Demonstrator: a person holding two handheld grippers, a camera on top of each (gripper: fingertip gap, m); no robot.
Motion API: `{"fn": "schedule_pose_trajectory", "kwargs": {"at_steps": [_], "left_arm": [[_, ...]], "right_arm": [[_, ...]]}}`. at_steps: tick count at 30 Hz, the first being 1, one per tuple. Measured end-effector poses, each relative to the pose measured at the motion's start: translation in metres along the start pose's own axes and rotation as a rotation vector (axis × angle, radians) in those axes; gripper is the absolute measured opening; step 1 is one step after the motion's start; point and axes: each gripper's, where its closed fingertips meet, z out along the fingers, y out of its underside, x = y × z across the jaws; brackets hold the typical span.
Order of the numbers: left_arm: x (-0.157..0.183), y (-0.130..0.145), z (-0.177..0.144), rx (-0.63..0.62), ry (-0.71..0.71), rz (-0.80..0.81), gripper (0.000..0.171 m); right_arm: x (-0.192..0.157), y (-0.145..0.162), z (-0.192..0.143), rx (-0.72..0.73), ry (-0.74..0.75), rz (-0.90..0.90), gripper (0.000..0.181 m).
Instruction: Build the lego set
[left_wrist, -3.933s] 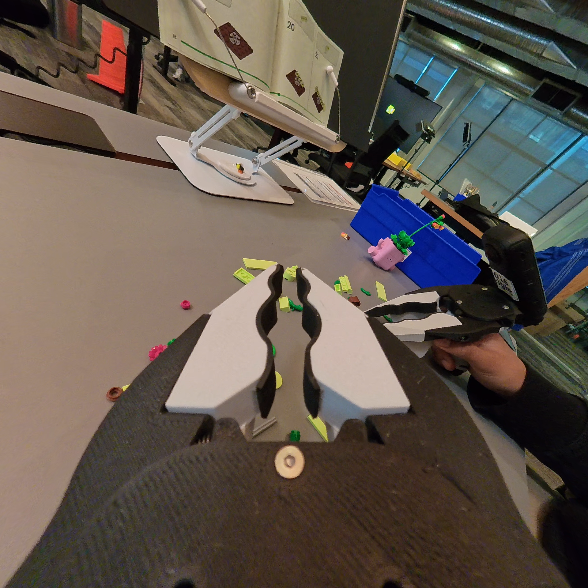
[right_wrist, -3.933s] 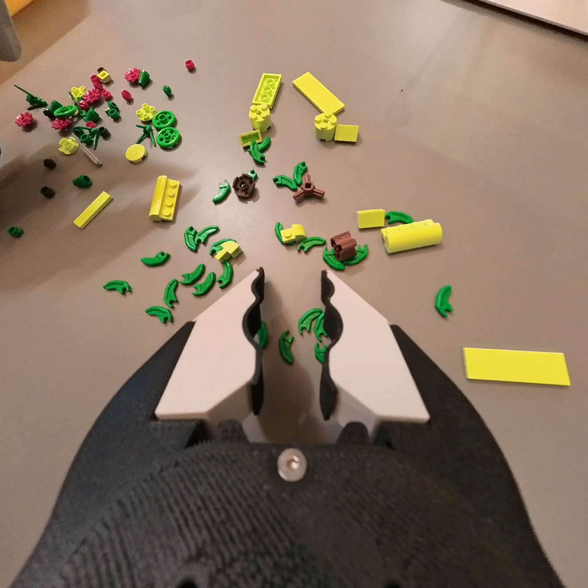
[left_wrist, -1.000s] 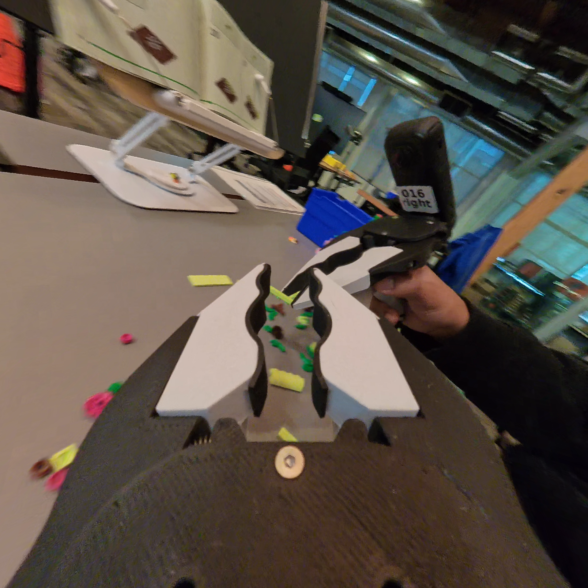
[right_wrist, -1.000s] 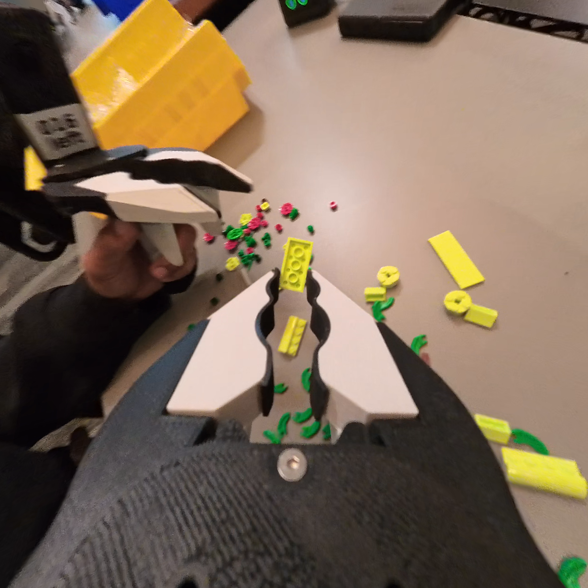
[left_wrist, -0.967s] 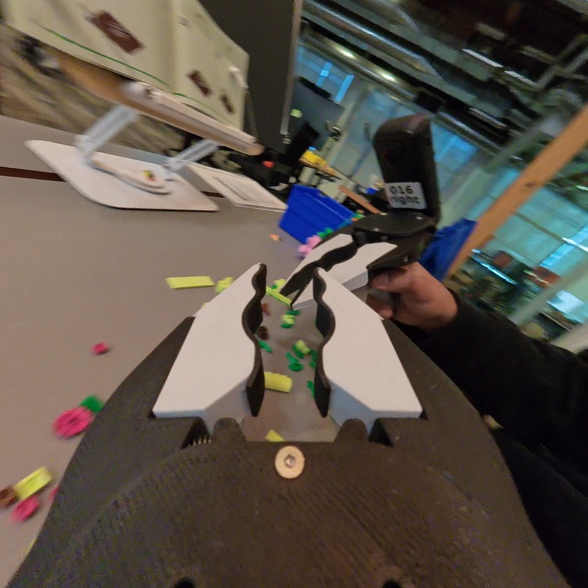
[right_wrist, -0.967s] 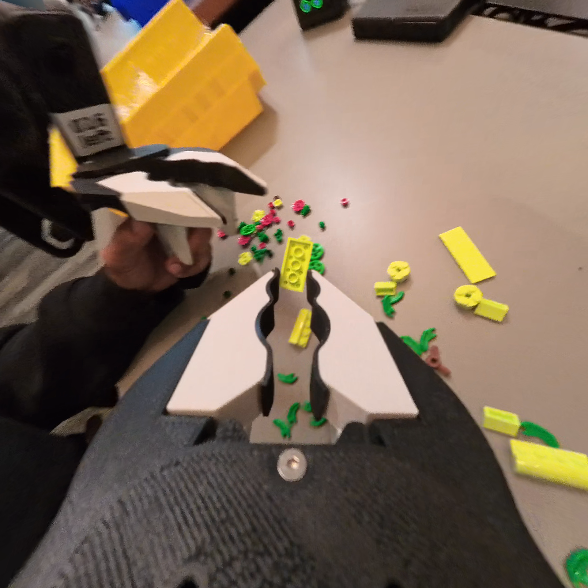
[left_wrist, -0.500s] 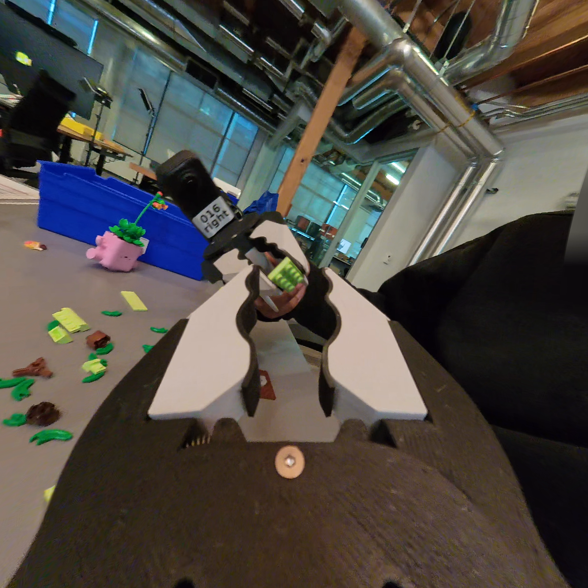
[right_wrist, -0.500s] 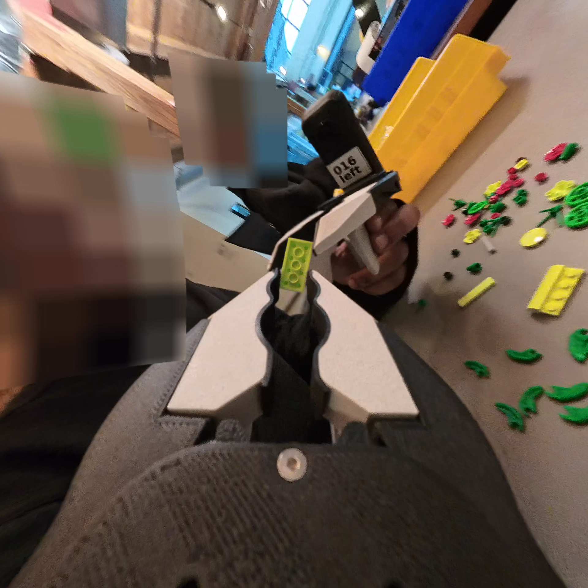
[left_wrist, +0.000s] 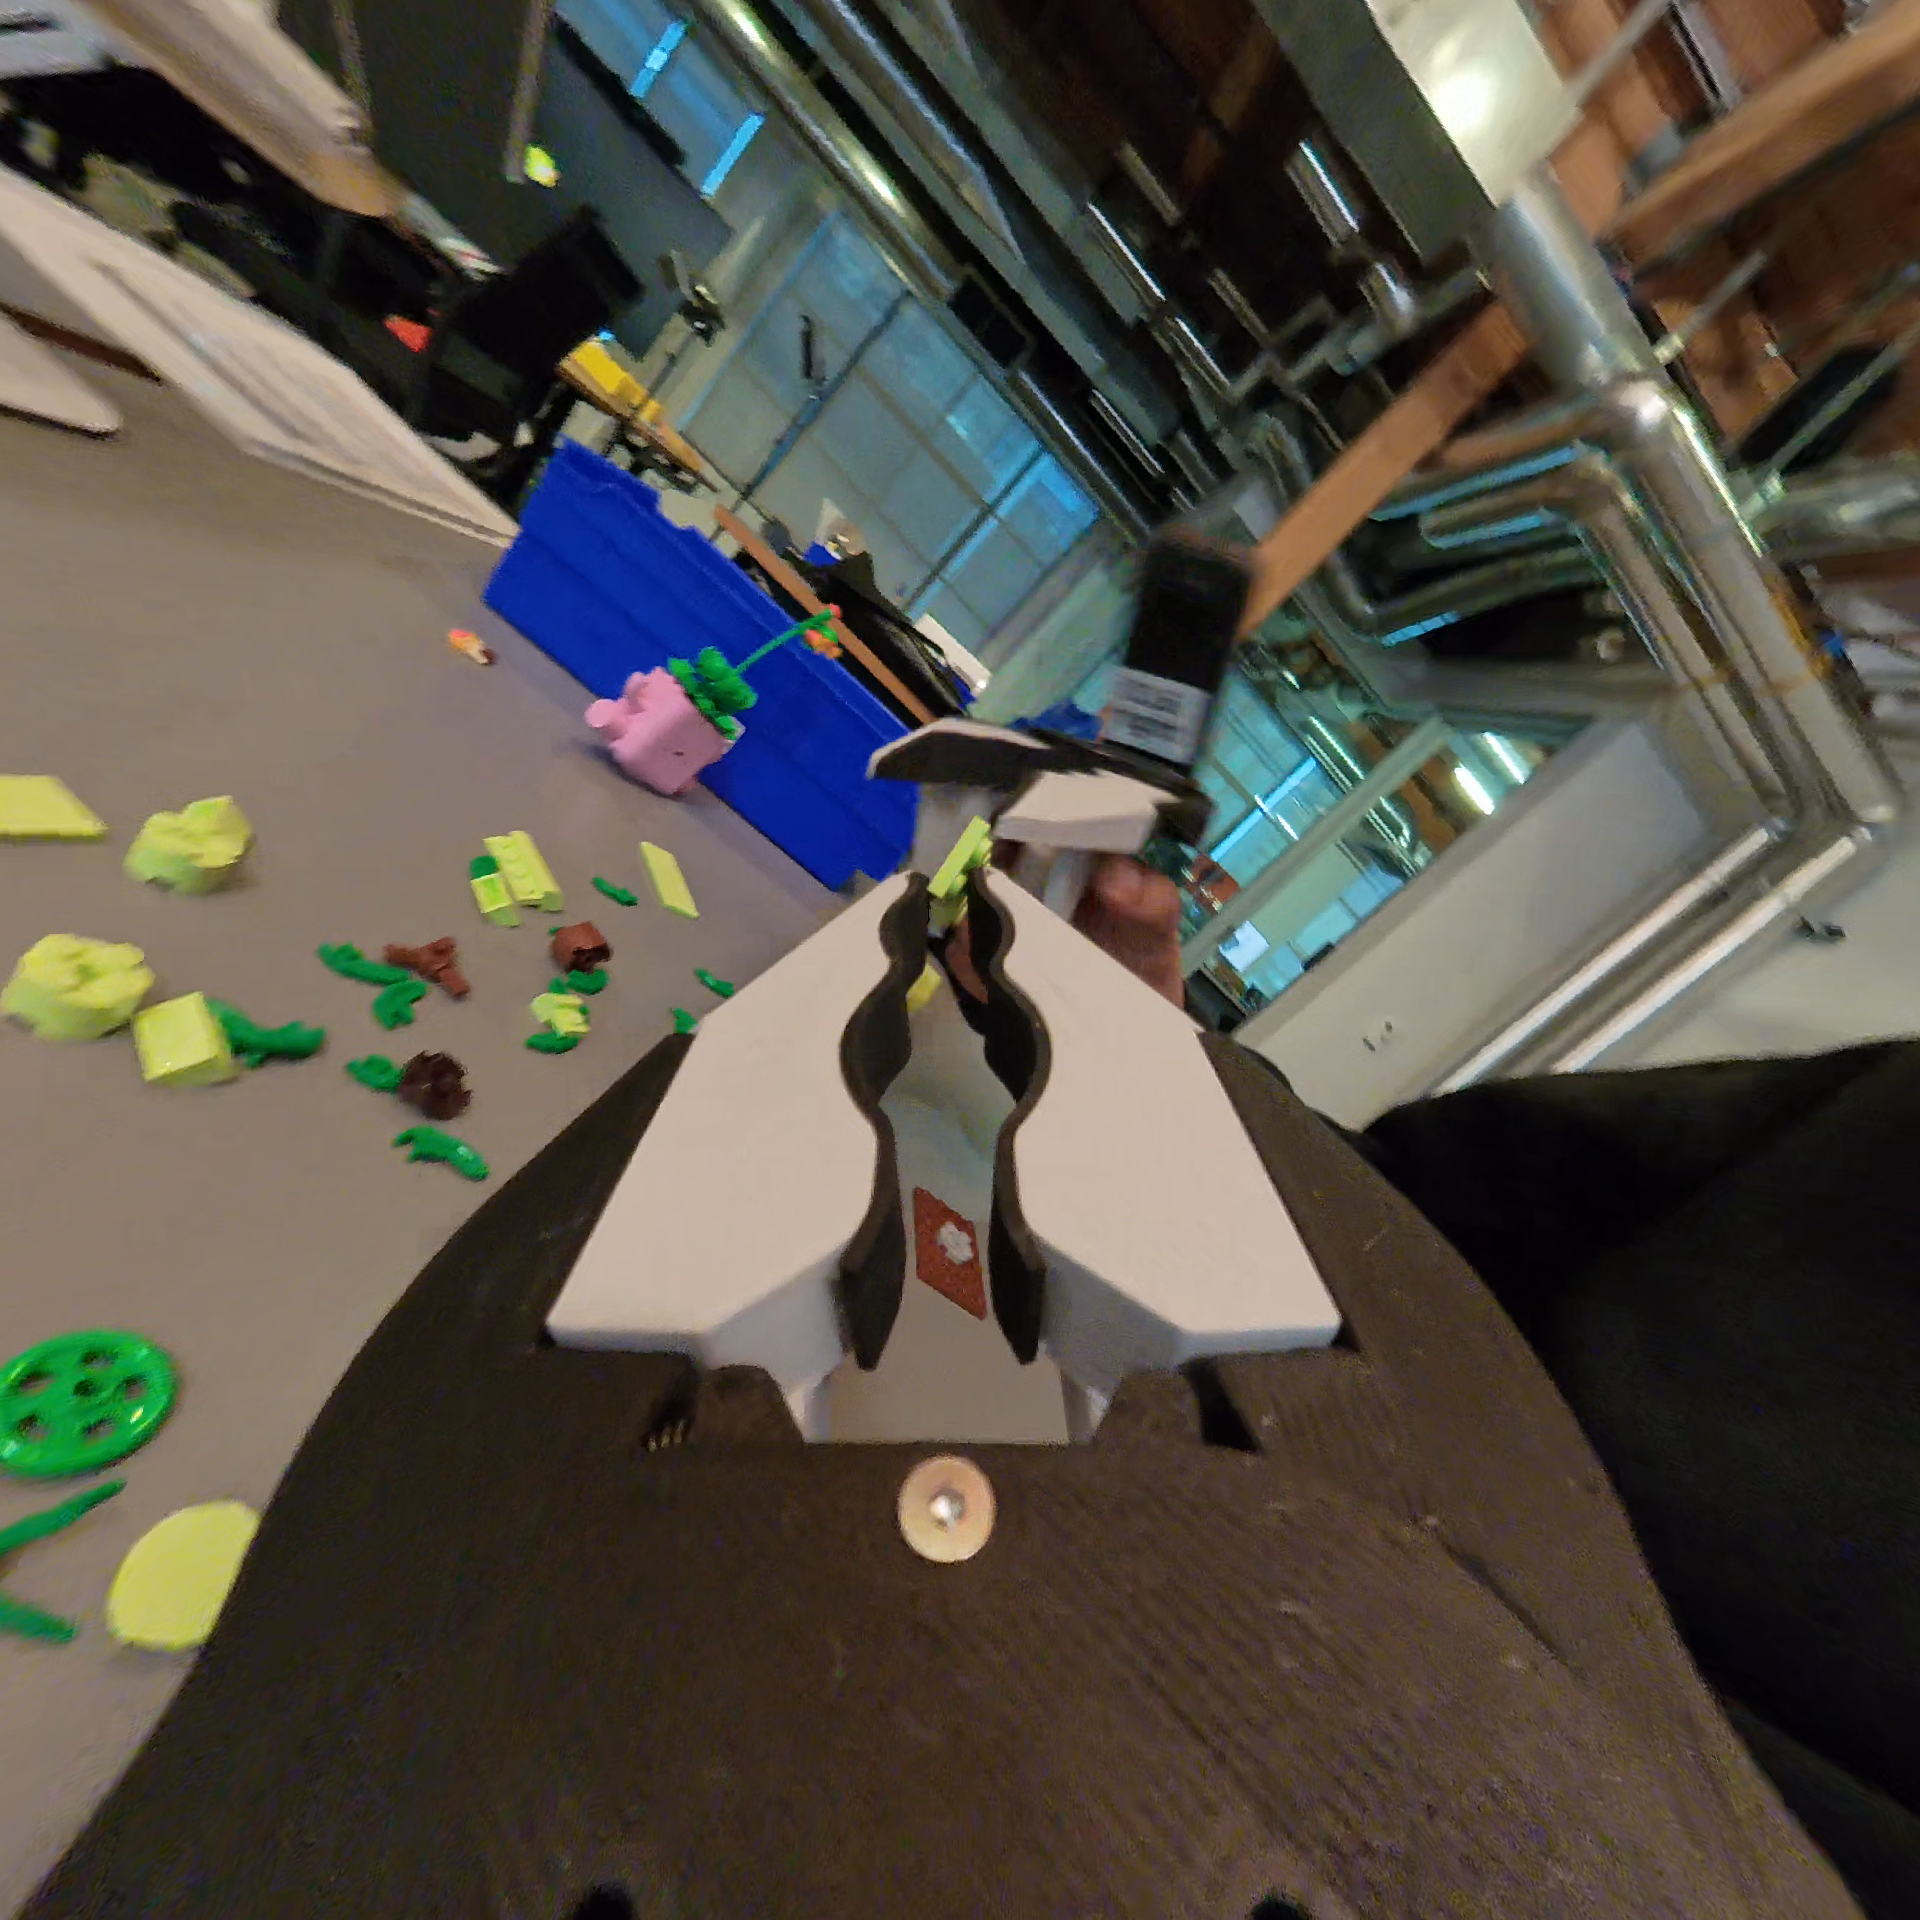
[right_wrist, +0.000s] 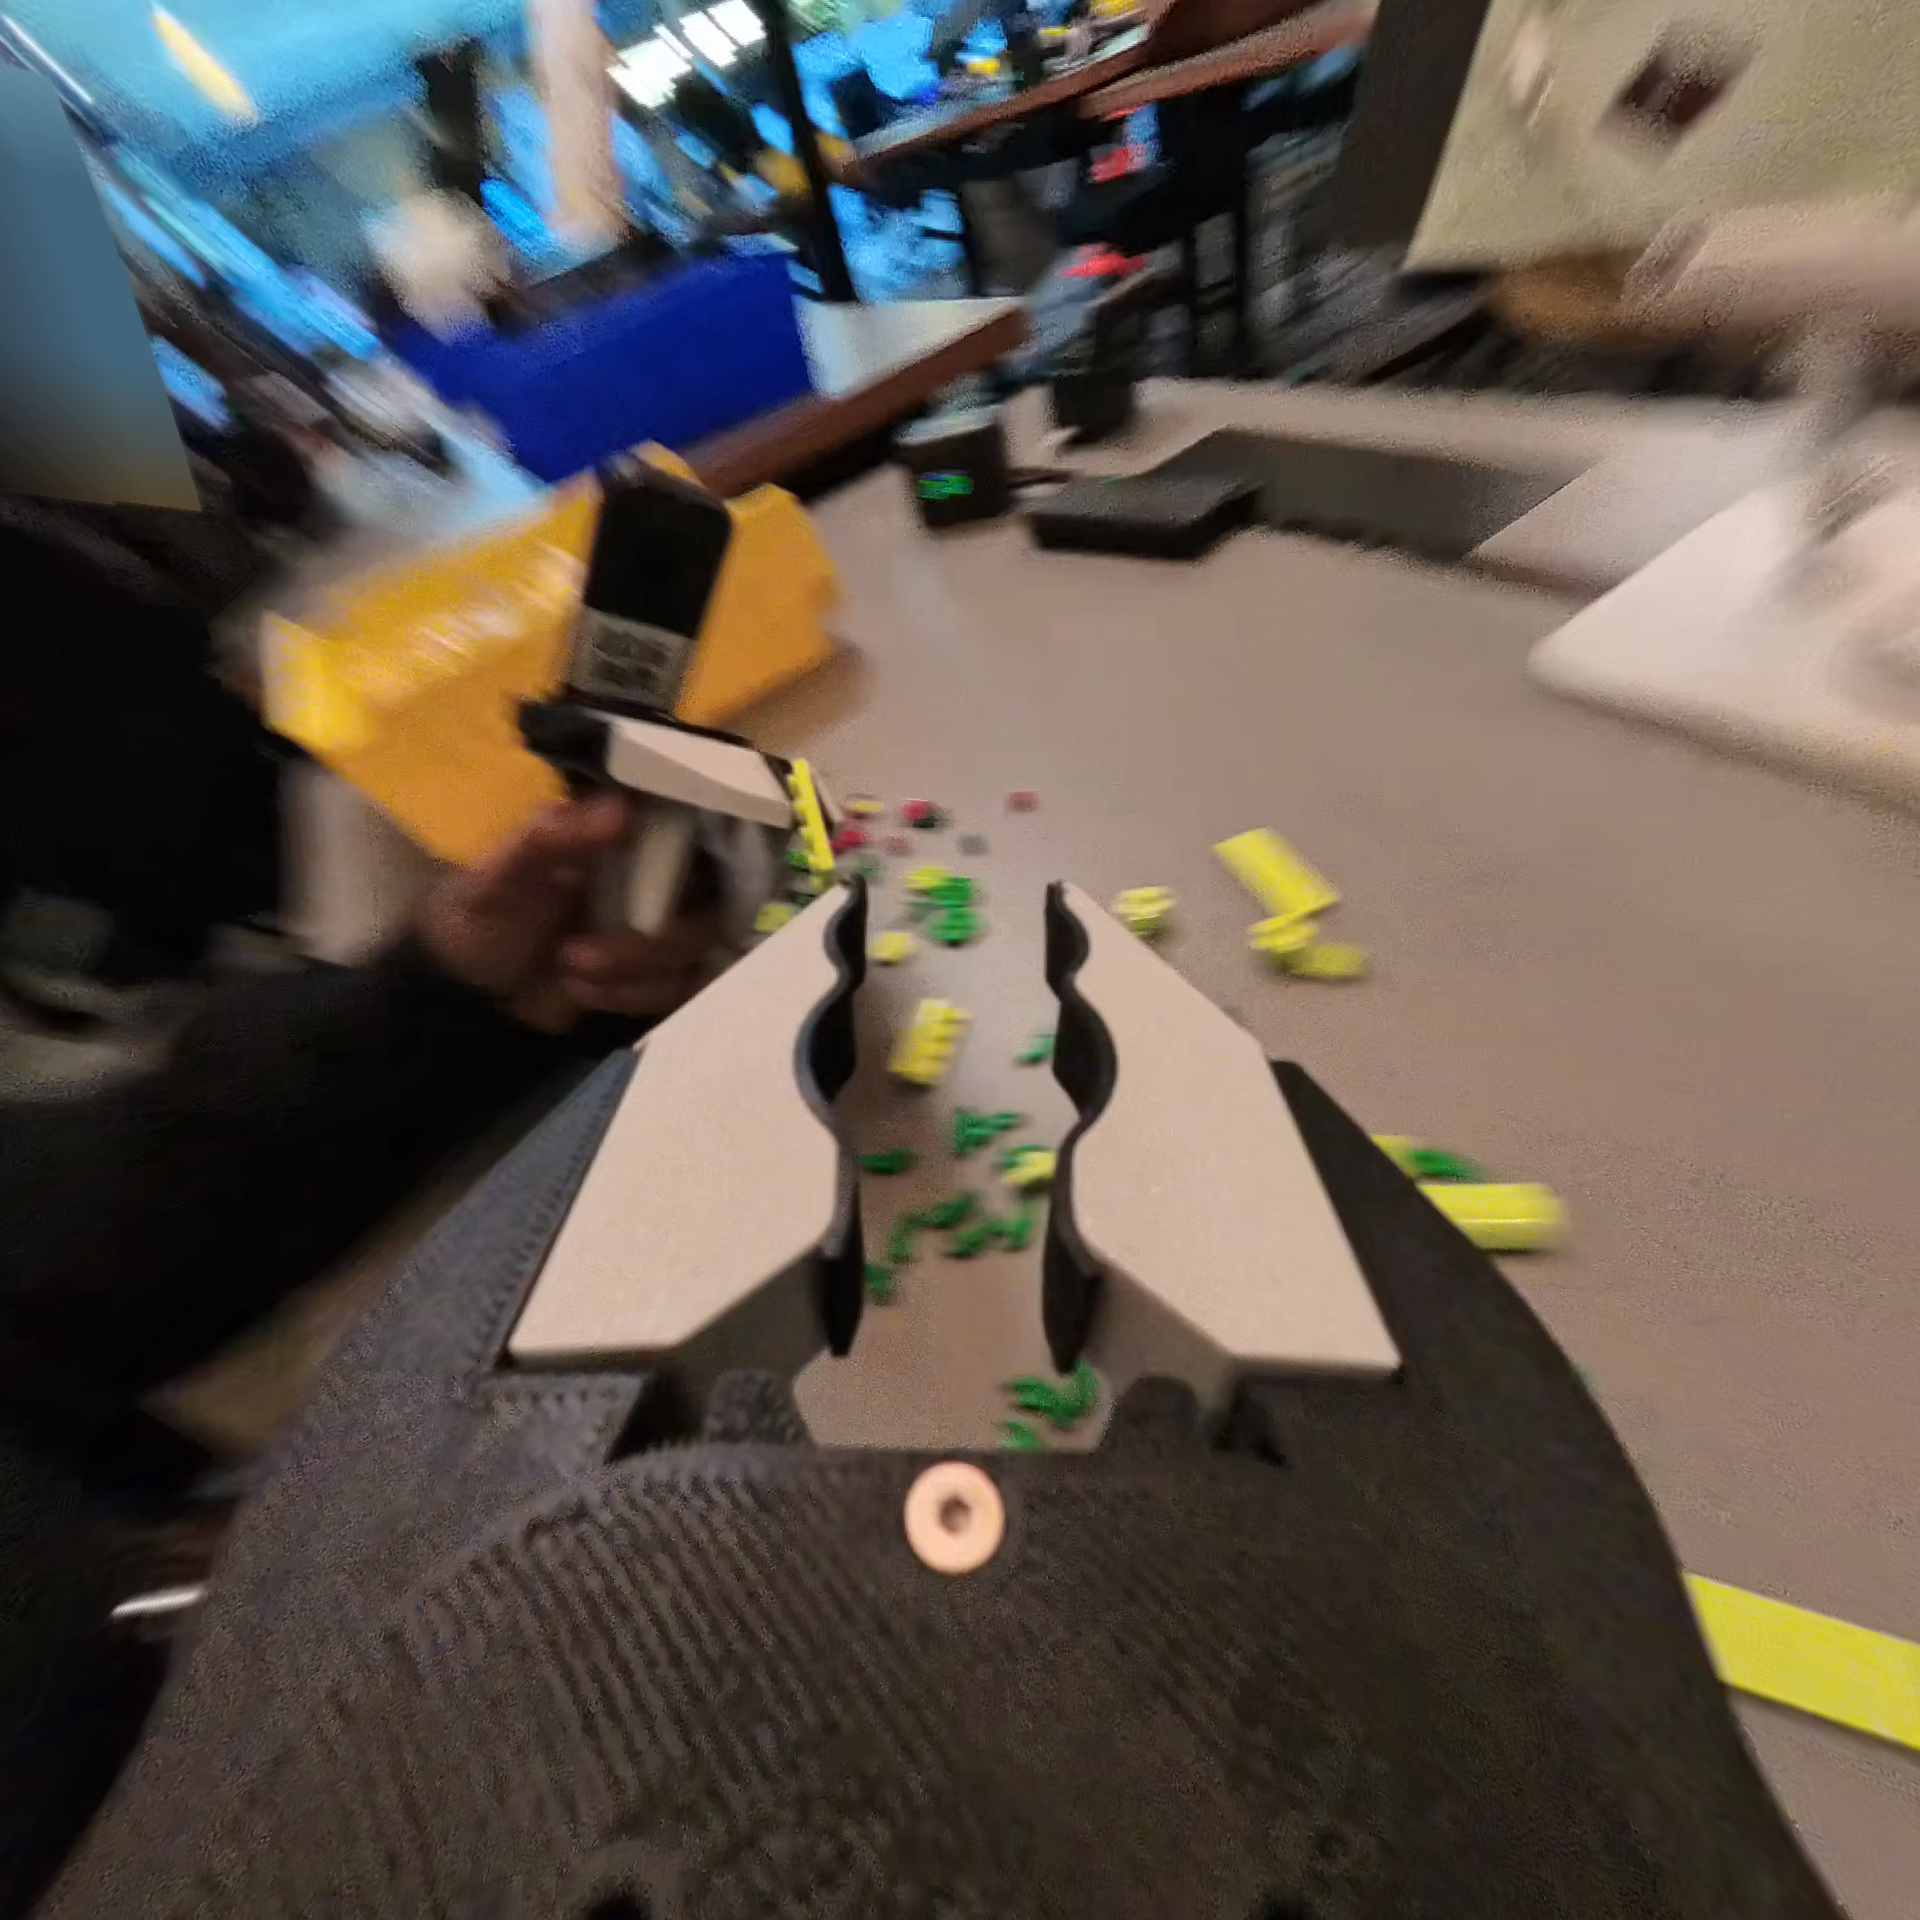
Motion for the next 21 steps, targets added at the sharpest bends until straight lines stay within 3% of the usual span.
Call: {"fn": "schedule_pose_trajectory", "kwargs": {"at_steps": [4,7,10,12,14,21], "left_arm": [[-0.012,-0.003,-0.003,0.041,-0.021,-0.109,0.005],[-0.014,-0.003,-0.002,0.049,-0.021,-0.137,0.005],[-0.011,0.003,0.001,0.015,-0.016,-0.129,0.003],[-0.01,0.007,0.004,-0.009,-0.011,-0.124,0.003],[-0.008,0.011,0.008,-0.031,-0.001,-0.12,0.003],[-0.007,0.014,0.012,-0.037,0.017,-0.128,0.007]], "right_arm": [[-0.004,-0.003,0.002,-0.078,0.323,-0.621,0.034],[-0.015,0.012,0.017,-0.173,0.369,-0.885,0.033],[-0.014,0.03,0.028,-0.253,0.358,-0.906,0.039],[-0.012,0.035,0.03,-0.266,0.354,-0.91,0.033],[-0.012,0.031,0.028,-0.247,0.375,-0.926,0.015],[-0.008,0.033,0.02,-0.278,0.376,-0.901,0.014]]}}
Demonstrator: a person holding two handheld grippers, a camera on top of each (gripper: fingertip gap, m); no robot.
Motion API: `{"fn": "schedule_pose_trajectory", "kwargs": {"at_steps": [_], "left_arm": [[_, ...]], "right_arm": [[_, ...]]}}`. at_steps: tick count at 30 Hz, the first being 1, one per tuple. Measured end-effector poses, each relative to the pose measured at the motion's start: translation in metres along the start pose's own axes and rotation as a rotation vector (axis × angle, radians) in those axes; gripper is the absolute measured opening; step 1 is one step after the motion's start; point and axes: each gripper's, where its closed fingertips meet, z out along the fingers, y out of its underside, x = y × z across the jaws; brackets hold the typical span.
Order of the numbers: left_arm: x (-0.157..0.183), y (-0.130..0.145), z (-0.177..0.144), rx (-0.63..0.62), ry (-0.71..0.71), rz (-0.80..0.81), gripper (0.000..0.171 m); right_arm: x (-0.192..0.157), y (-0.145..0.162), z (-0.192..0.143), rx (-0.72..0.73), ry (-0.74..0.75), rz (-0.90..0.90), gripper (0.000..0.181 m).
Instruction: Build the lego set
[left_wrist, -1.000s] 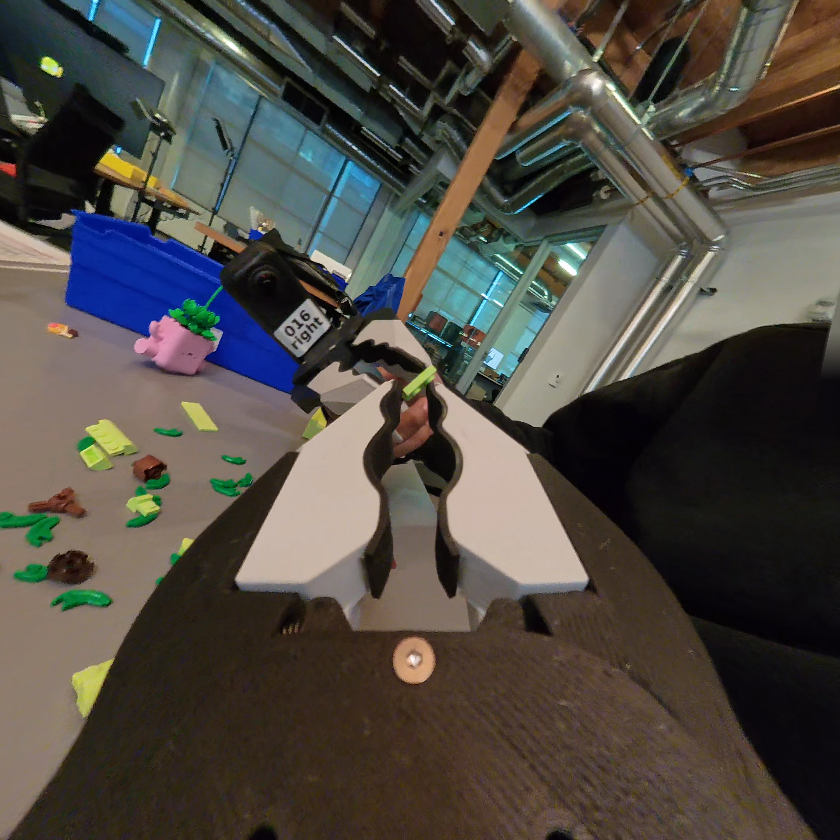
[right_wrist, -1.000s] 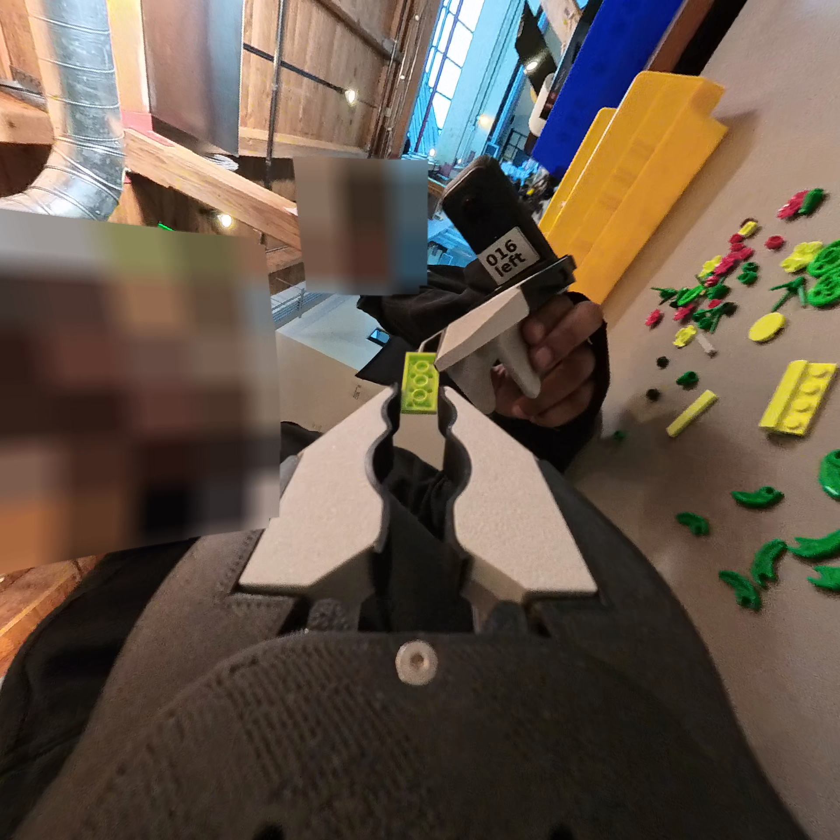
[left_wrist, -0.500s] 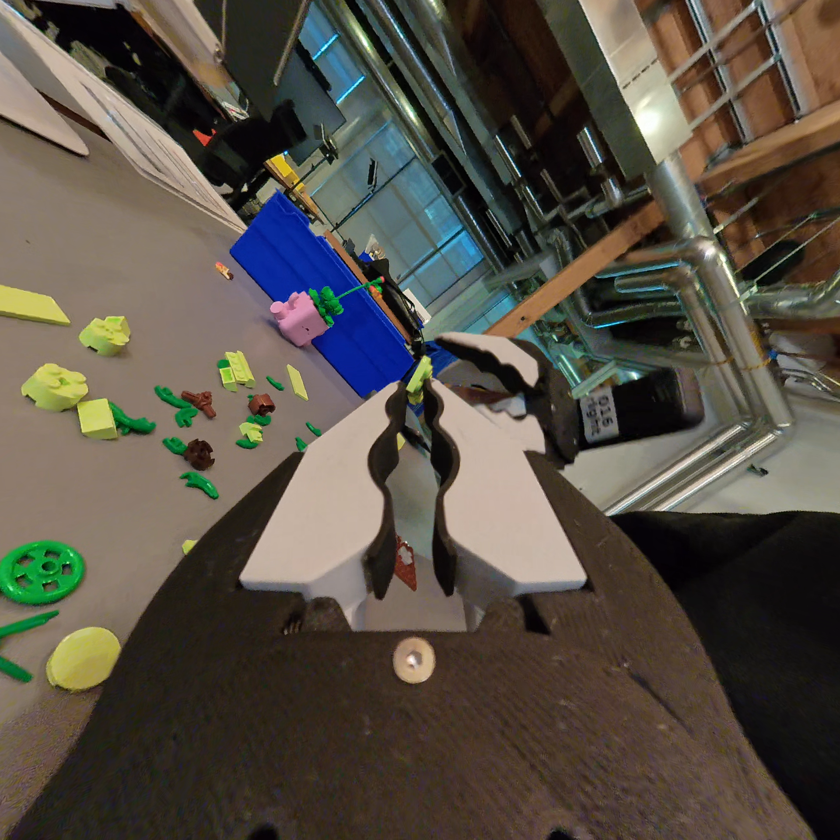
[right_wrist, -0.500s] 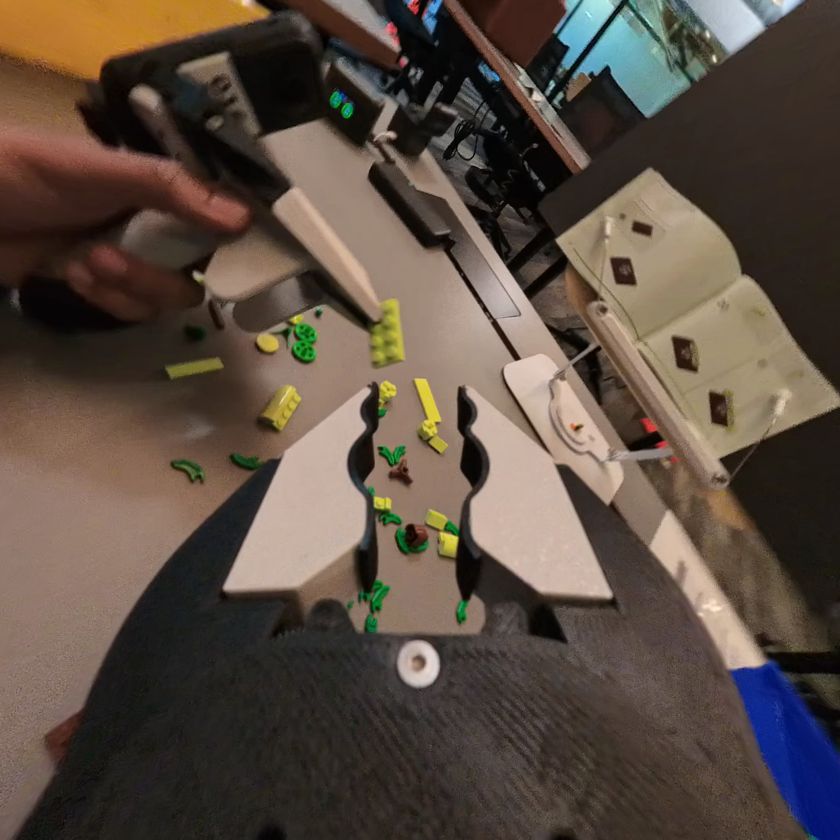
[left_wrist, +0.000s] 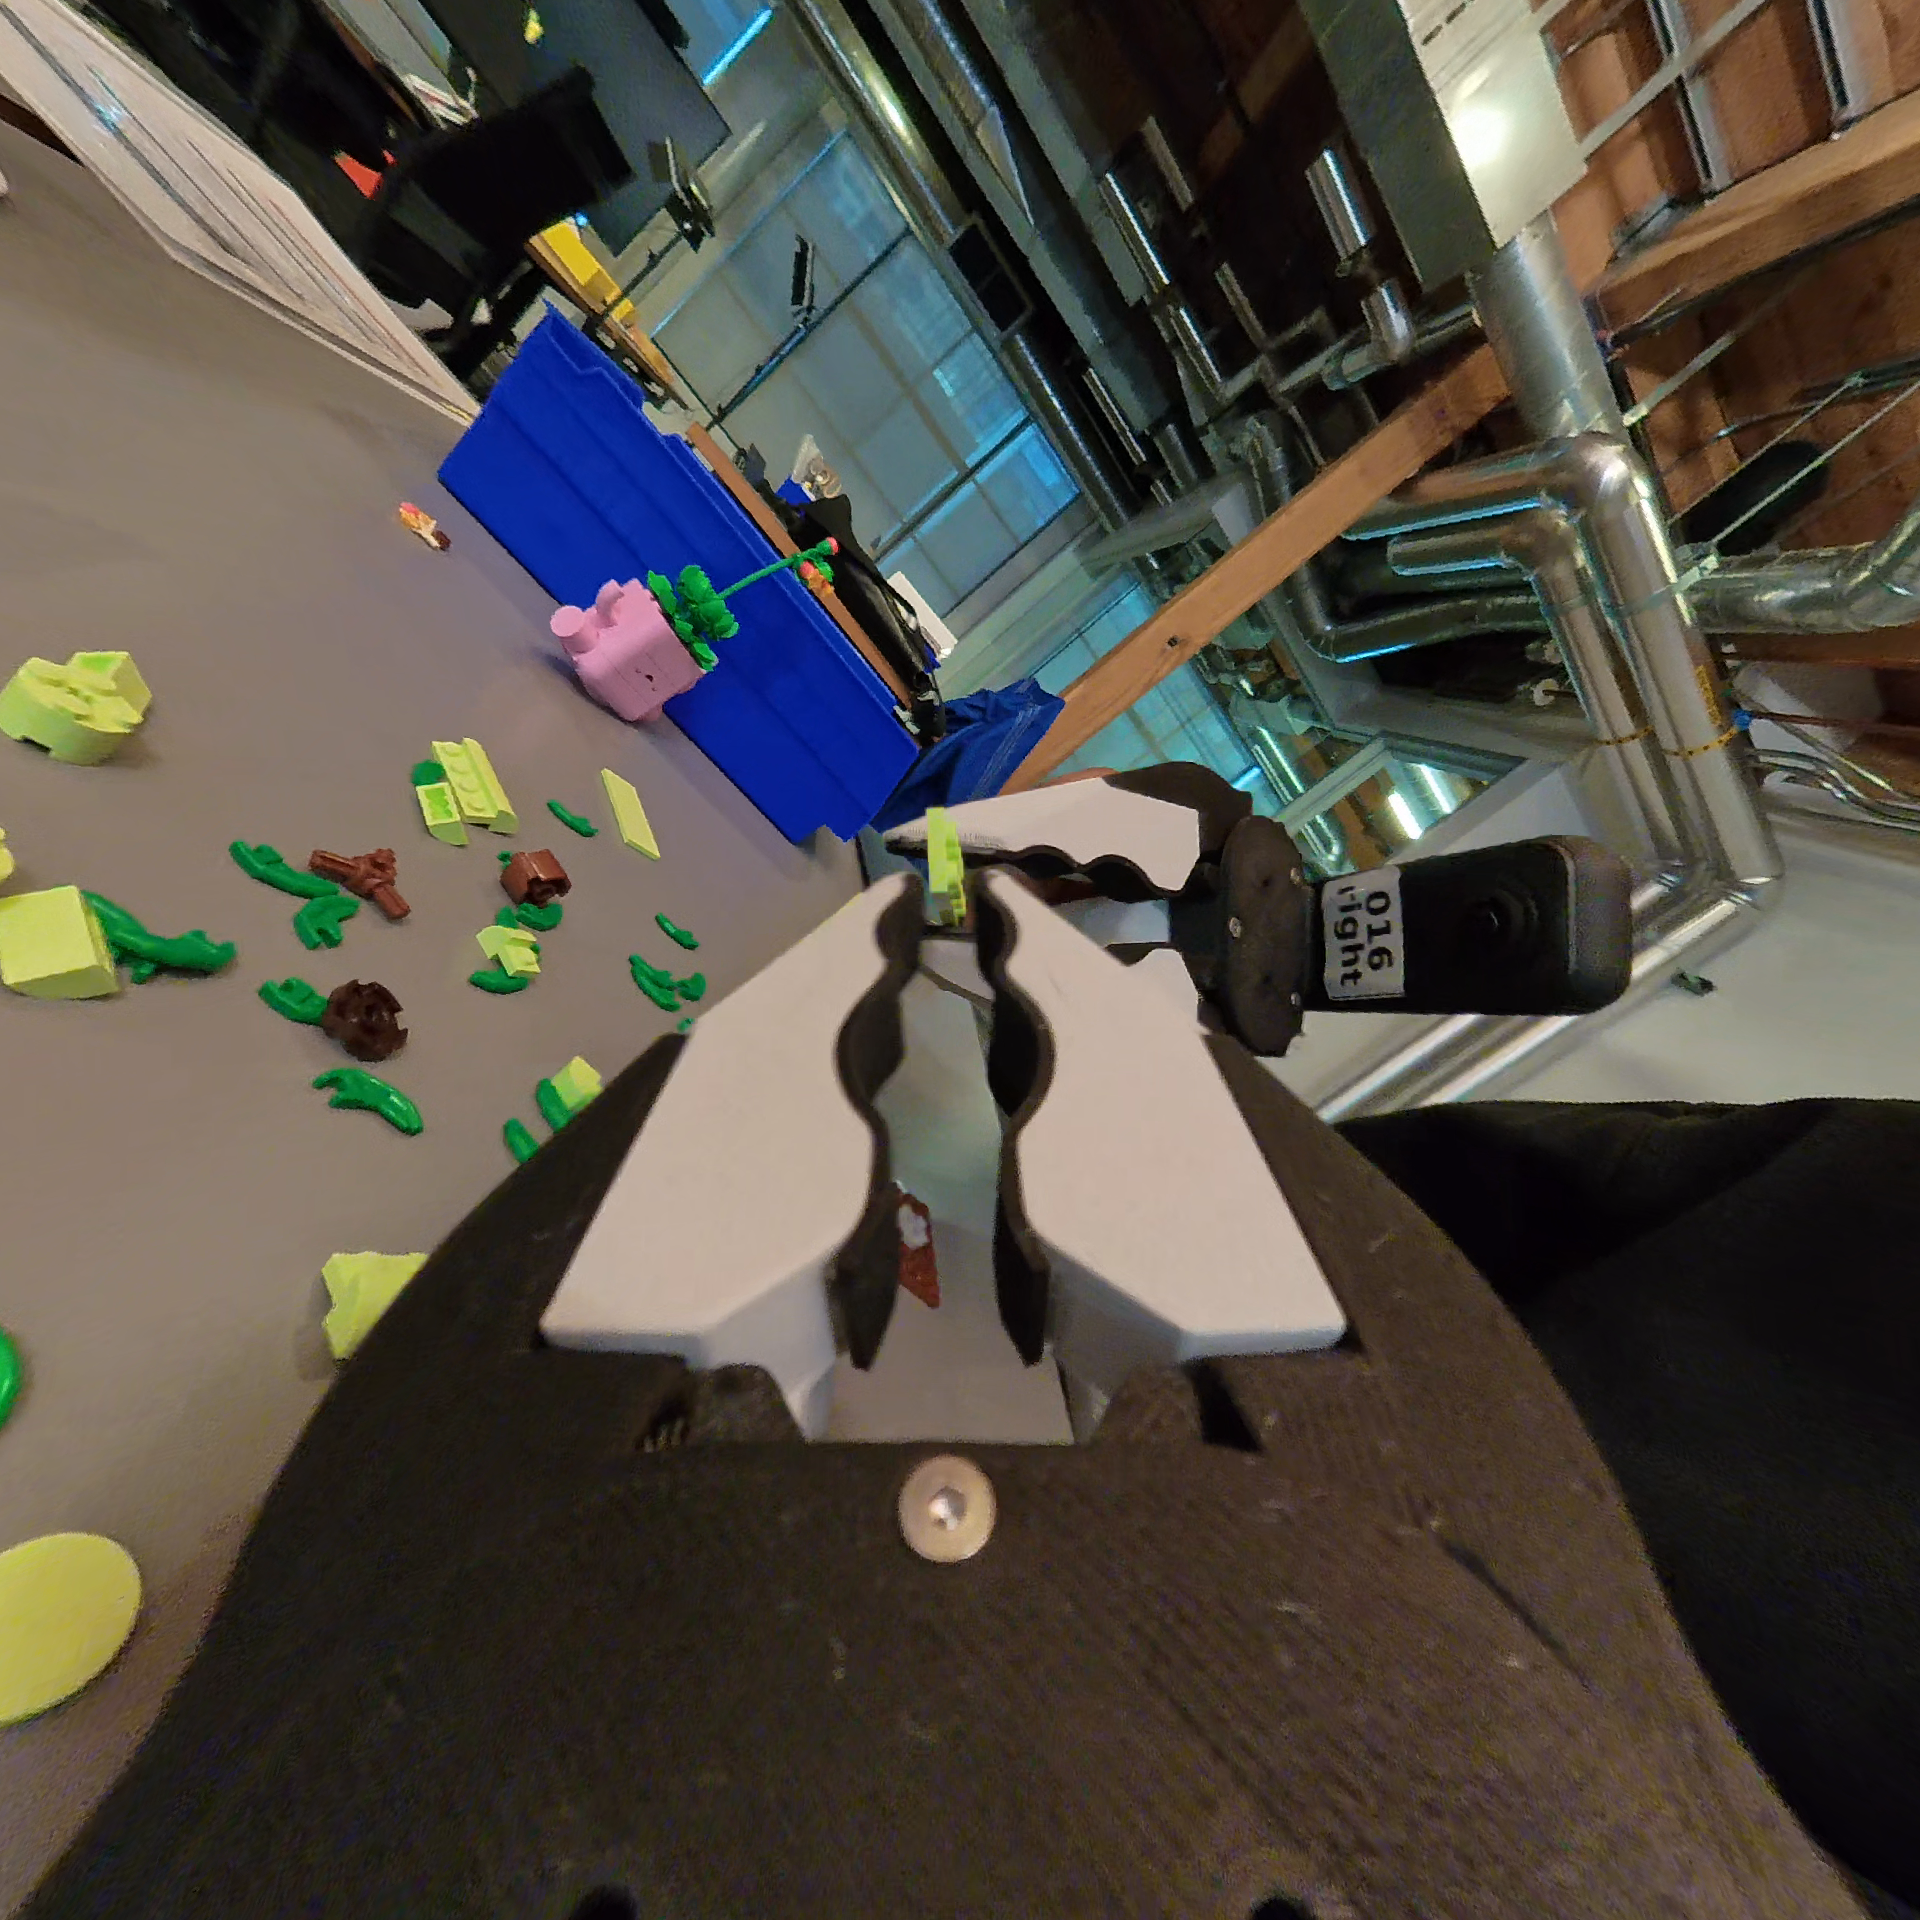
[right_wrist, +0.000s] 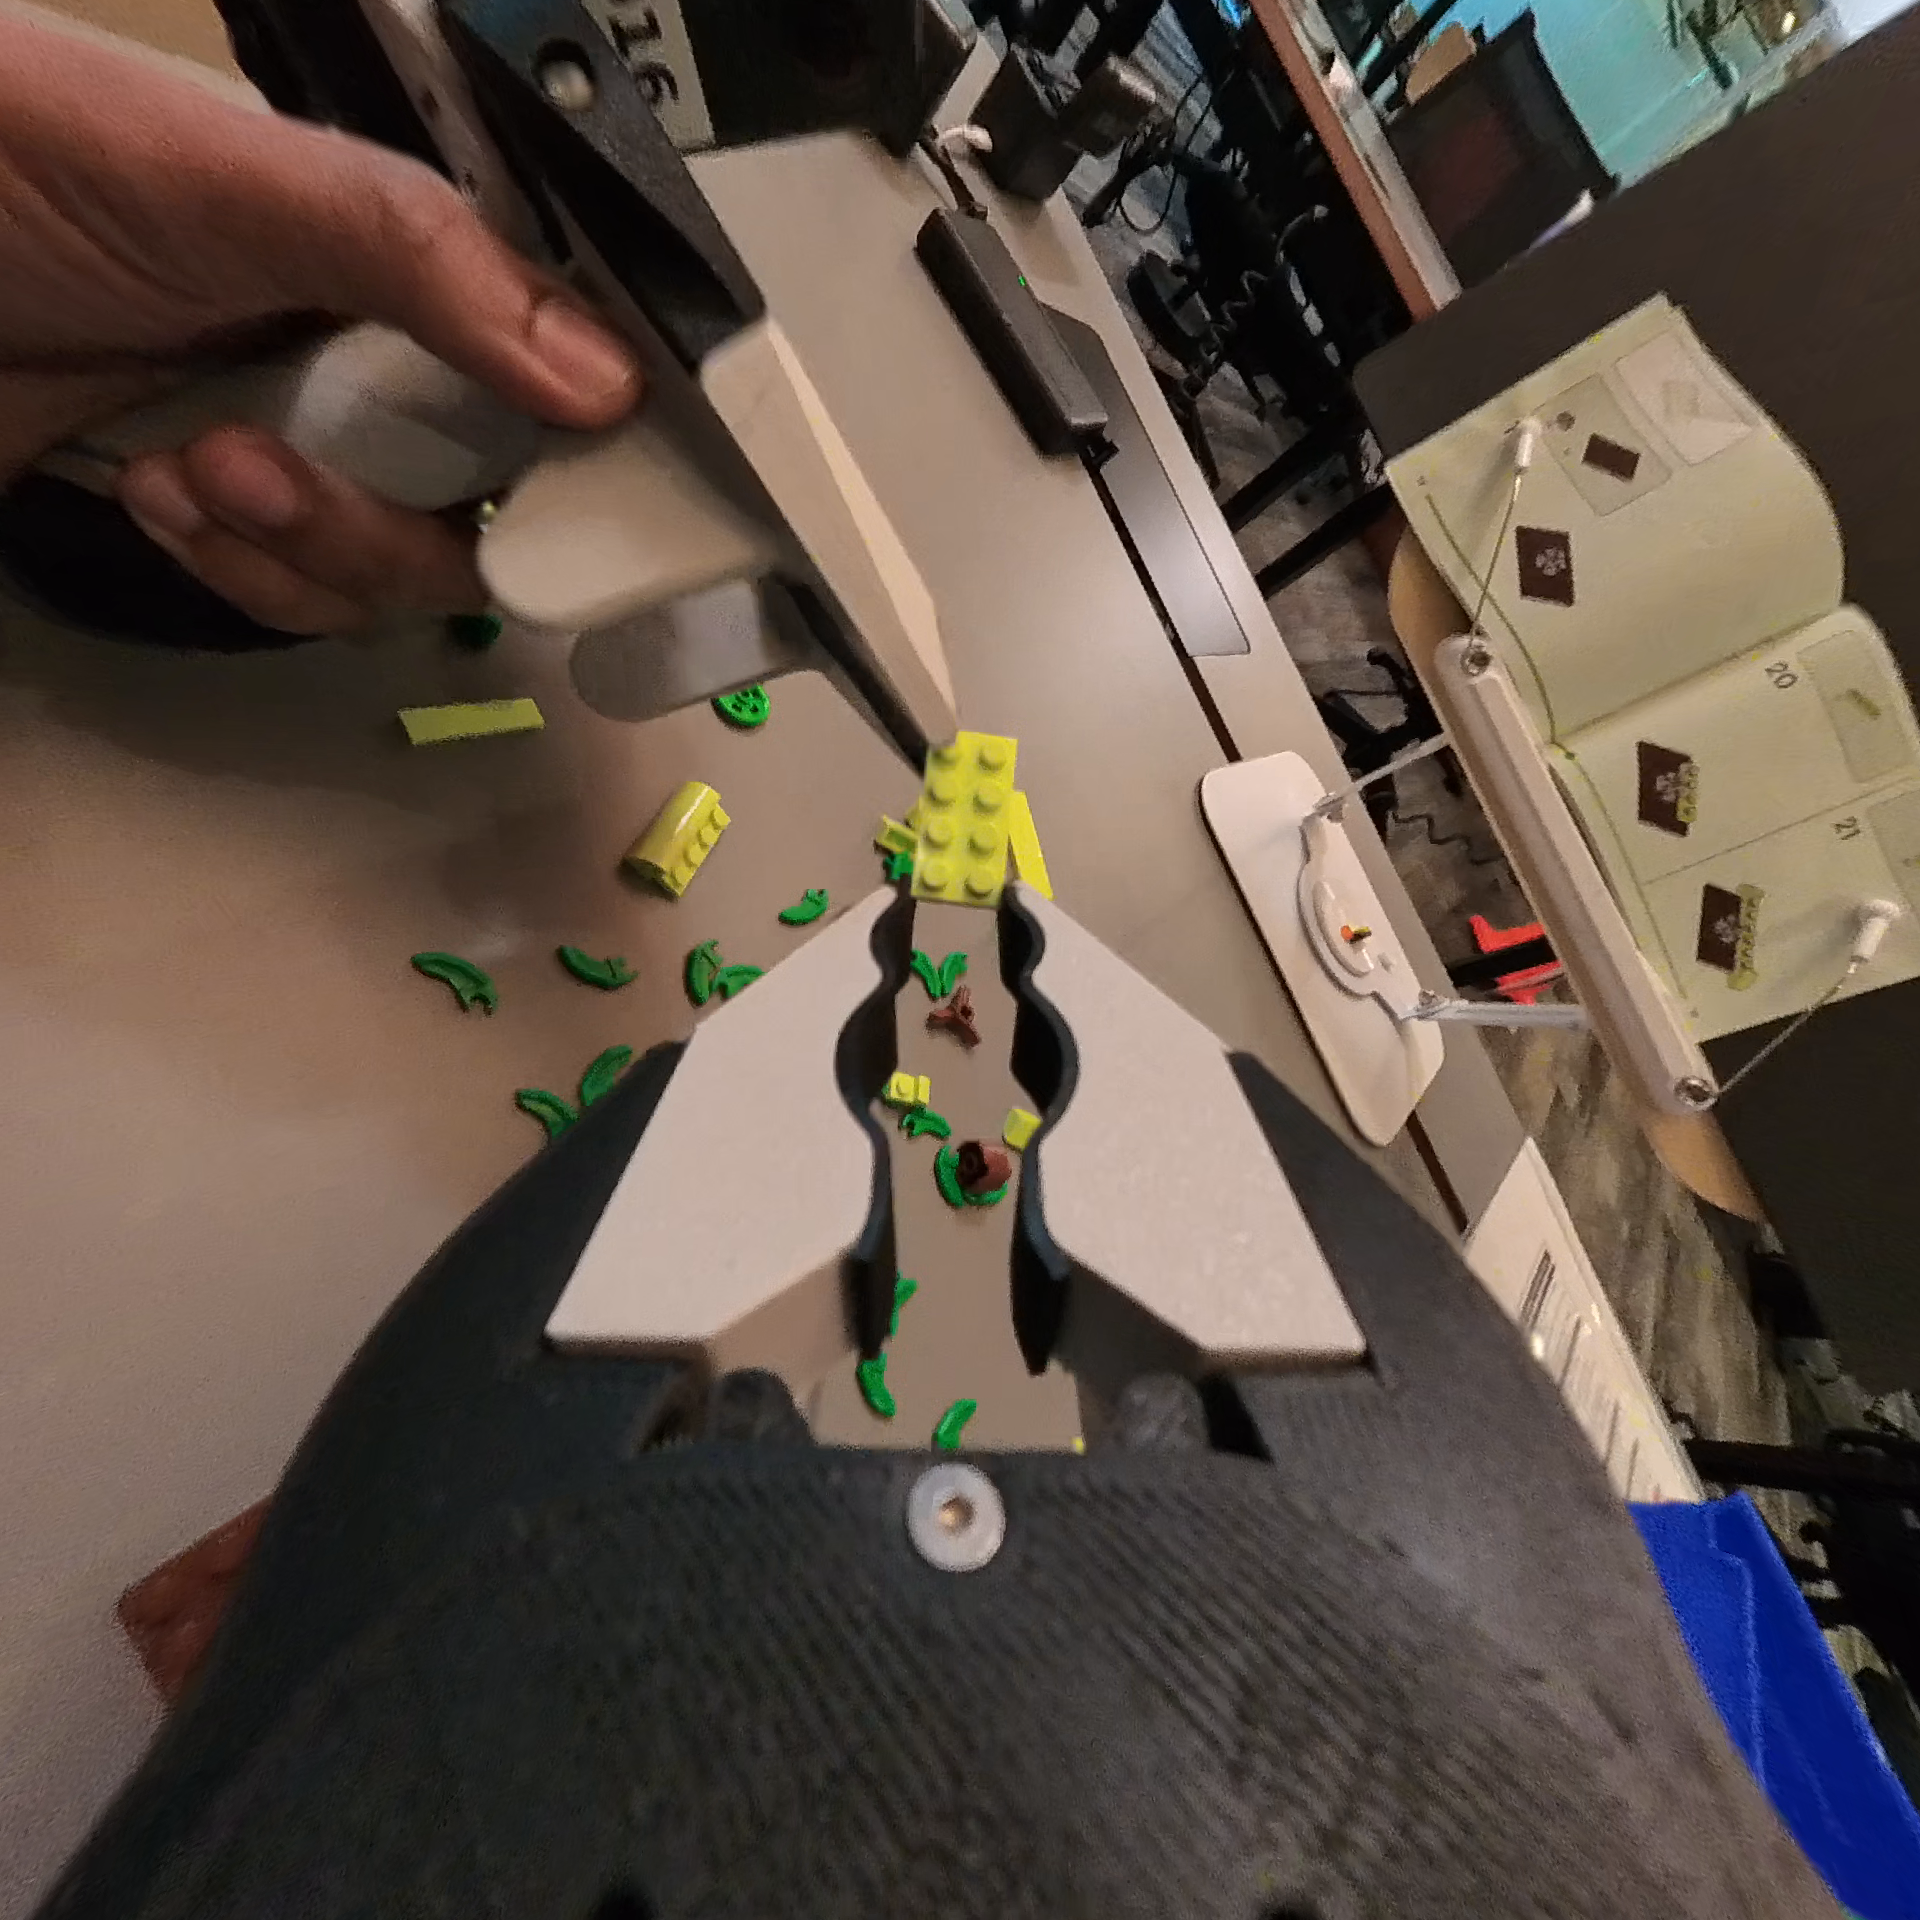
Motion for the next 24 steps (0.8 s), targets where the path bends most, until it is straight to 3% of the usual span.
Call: {"fn": "schedule_pose_trajectory", "kwargs": {"at_steps": [3,6,9,14,24], "left_arm": [[-0.007,-0.005,-0.005,0.028,-0.062,0.036,0.038],[-0.01,-0.013,-0.012,0.065,-0.1,0.069,0.038],[-0.007,-0.019,-0.017,0.099,-0.087,0.074,0.036],[-0.006,-0.022,-0.019,0.12,-0.08,0.078,0.034],[-0.005,-0.026,-0.023,0.143,-0.083,0.089,0.032]], "right_arm": [[-0.001,0.023,0.002,-0.094,-0.034,0.086,0.014],[-0.016,0.065,0.005,-0.289,-0.161,0.267,0.014],[-0.031,0.086,0.002,-0.357,-0.256,0.422,0.014],[-0.039,0.083,-0.001,-0.326,-0.33,0.572,0.014],[-0.024,0.094,-0.005,-0.368,-0.289,0.602,0.019]]}}
